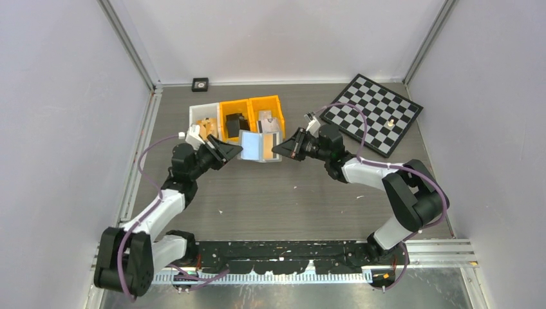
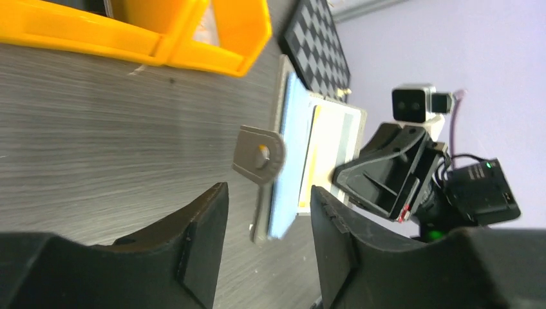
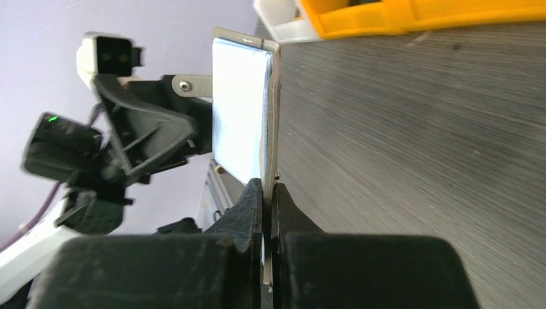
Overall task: Take the credit cards out of the card holder
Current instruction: Remove the credit card from the card holder.
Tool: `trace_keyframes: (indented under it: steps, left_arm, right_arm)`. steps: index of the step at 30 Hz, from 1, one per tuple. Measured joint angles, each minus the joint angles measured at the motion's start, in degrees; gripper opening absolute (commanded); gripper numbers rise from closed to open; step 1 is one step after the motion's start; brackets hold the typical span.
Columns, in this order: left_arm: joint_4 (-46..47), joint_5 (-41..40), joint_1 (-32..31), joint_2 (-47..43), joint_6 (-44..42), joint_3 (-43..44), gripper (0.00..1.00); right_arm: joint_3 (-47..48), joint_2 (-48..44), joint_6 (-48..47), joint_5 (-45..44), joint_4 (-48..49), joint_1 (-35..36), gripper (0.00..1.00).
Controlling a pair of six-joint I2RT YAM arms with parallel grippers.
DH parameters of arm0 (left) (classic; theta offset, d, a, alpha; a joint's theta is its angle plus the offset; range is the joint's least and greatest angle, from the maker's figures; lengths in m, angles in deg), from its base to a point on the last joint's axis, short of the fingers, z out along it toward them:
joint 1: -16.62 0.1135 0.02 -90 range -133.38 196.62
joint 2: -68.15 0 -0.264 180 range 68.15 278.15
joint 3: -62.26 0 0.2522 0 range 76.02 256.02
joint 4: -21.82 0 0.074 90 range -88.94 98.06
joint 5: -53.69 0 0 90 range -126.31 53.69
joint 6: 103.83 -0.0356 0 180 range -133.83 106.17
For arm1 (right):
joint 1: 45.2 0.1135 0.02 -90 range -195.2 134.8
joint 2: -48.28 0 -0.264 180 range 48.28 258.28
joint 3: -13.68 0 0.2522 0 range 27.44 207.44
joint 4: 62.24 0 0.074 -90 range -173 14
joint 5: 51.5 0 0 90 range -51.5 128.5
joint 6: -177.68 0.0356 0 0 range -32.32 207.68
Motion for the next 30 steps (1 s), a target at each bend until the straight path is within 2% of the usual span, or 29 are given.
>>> trace_keyframes:
  steps: [2, 5, 8, 11, 15, 22, 30]
  left_arm:
    - [-5.9, -3.7, 0.0, -3.7, -2.3, 0.3, 0.5]
    - [-10.6, -6.6, -0.1, -9.4, -5.6, 0.3, 0.36]
    - [-10.7, -6.9, -1.8, -12.8, -8.7, 0.6, 0.27]
    - [-8.1, -5.0, -5.9, -11.1, -10.8, 1.5, 0.22]
    - [-4.4, -0.2, -8.8, -3.2, -11.5, 3.8, 0.21]
    - [0.8, 5.7, -8.8, 8.0, -8.2, 4.8, 0.21]
    - [3.7, 9.2, -8.8, 10.0, -5.6, 5.6, 0.29]
  right_arm:
    - [0.0, -0.6, -1.6, -1.7, -3.5, 0.0, 0.01]
    - [0.3, -1.5, -3.9, -4.2, -8.9, 0.0, 0.01]
    - [1.0, -1.5, -5.4, -5.6, -11.9, 0.3, 0.0]
    - [1.7, -1.5, -6.3, -5.9, -13.1, 1.1, 0.01]
    - [1.9, -1.5, -6.5, -4.9, -12.5, 2.4, 0.0]
    - [1.8, -1.5, -4.6, -2.1, -8.0, 2.8, 0.0]
    - [0.0, -1.5, 0.1, 1.5, 0.2, 2.6, 0.0]
